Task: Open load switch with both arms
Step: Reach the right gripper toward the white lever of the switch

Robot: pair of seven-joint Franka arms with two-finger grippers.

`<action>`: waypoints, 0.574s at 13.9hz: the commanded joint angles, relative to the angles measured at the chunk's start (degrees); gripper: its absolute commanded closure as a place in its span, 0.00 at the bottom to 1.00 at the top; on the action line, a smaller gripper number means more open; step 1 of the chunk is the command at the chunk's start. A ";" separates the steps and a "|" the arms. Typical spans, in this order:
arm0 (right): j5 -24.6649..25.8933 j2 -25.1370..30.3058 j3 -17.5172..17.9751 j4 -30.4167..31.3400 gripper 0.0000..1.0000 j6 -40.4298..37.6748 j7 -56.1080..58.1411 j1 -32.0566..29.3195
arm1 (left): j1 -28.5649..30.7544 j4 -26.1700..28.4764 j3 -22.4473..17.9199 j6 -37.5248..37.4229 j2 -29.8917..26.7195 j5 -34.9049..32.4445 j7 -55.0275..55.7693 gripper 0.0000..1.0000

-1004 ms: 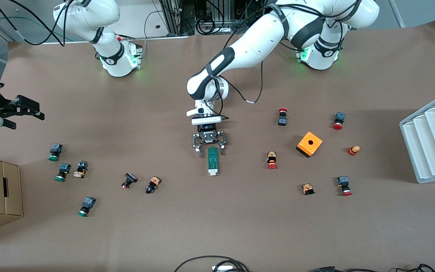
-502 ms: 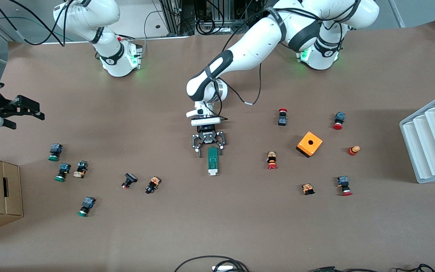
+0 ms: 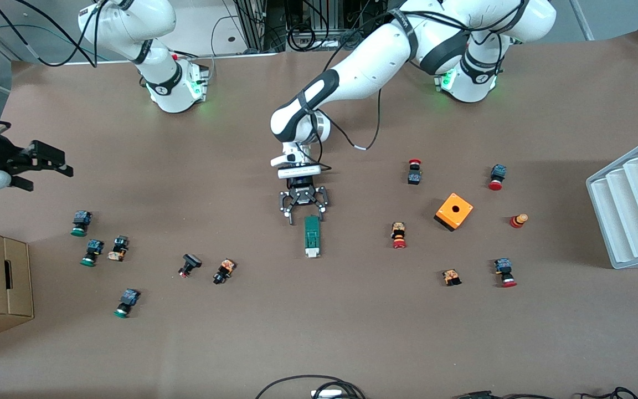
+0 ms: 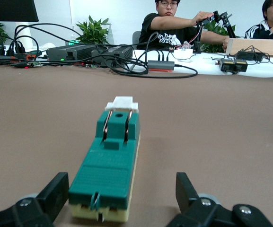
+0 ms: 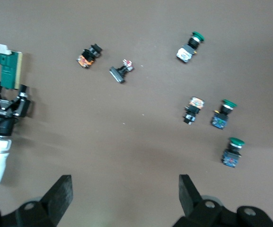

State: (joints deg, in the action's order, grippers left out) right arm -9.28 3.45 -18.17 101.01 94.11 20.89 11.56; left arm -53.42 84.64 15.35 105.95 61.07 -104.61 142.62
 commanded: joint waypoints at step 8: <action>-8.74 -7.13 0.06 0.16 0.00 10.47 -10.58 14.34 | -0.28 0.62 1.79 -3.64 -0.42 1.51 0.11 0.02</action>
State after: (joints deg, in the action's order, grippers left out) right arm -16.88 -2.66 -17.75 101.41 102.03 14.12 22.32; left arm -53.45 84.95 16.89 103.50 61.26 -103.91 142.66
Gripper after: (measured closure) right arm 0.000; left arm 0.013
